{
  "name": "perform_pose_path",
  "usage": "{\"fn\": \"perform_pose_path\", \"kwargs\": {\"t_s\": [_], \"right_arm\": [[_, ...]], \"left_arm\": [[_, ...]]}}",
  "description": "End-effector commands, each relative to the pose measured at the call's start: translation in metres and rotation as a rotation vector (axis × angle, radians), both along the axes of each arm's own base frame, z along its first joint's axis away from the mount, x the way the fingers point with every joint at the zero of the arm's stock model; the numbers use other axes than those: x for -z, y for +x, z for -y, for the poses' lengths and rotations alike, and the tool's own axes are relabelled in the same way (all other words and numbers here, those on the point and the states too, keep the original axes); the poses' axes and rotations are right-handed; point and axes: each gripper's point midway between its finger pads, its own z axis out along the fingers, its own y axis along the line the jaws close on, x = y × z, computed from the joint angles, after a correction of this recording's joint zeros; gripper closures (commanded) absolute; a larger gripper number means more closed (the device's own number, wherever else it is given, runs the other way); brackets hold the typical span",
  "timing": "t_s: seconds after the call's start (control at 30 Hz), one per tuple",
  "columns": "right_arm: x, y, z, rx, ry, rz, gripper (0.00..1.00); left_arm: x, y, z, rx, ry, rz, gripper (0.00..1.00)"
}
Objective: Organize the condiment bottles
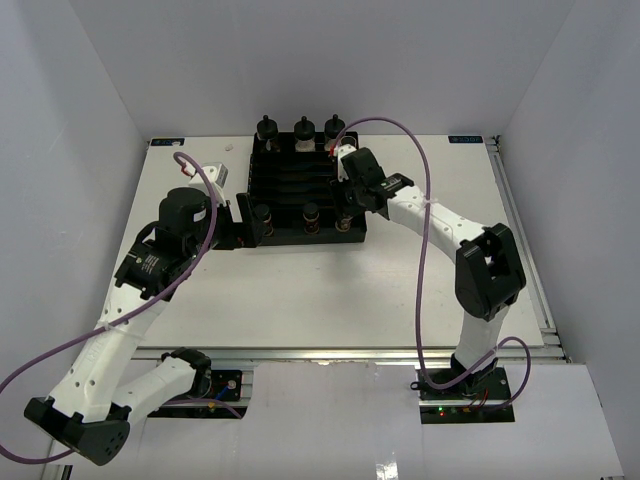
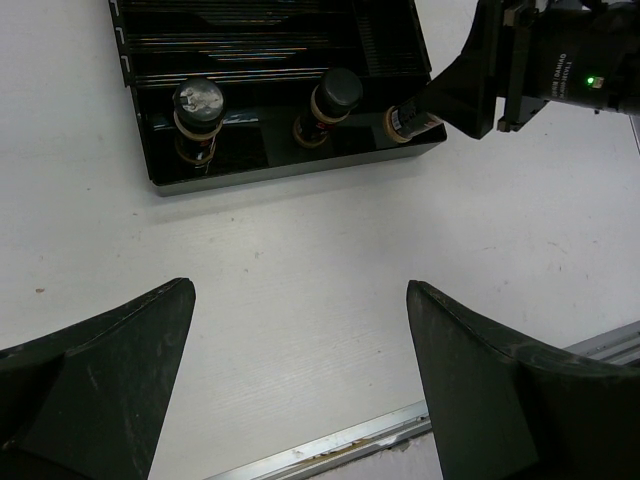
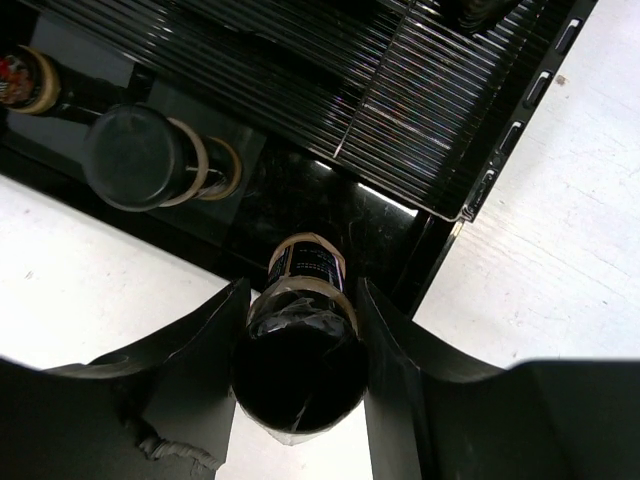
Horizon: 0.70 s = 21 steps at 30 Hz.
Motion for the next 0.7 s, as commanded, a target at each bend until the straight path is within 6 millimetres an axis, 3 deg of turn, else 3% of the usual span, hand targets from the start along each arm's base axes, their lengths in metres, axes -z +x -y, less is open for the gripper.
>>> {"fn": "perform_pose_path", "kwargs": {"t_s": [0.0, 0.17, 0.33, 0.47, 0.67], "right_arm": [[0.007, 0.014, -0.006, 0.019, 0.001, 0.058, 0.86], [0.027, 0.019, -0.005, 0.038, -0.027, 0.045, 0.73], [0.036, 0.019, -0.005, 0.047, -0.056, 0.039, 0.39], [0.031, 0.021, -0.002, 0.064, -0.064, 0.062, 0.18], [0.013, 0.025, 0.000, 0.068, -0.070, 0.084, 0.05]], "left_arm": [[-0.015, 0.001, -0.003, -0.017, -0.021, 0.046, 0.02], [-0.012, 0.002, -0.004, -0.021, -0.014, 0.045, 0.02], [-0.007, 0.004, -0.002, -0.021, -0.015, 0.037, 0.02], [-0.005, 0.007, -0.001, -0.021, -0.014, 0.035, 0.02], [-0.007, 0.009, 0.002, -0.010, -0.017, 0.032, 0.02]]}}
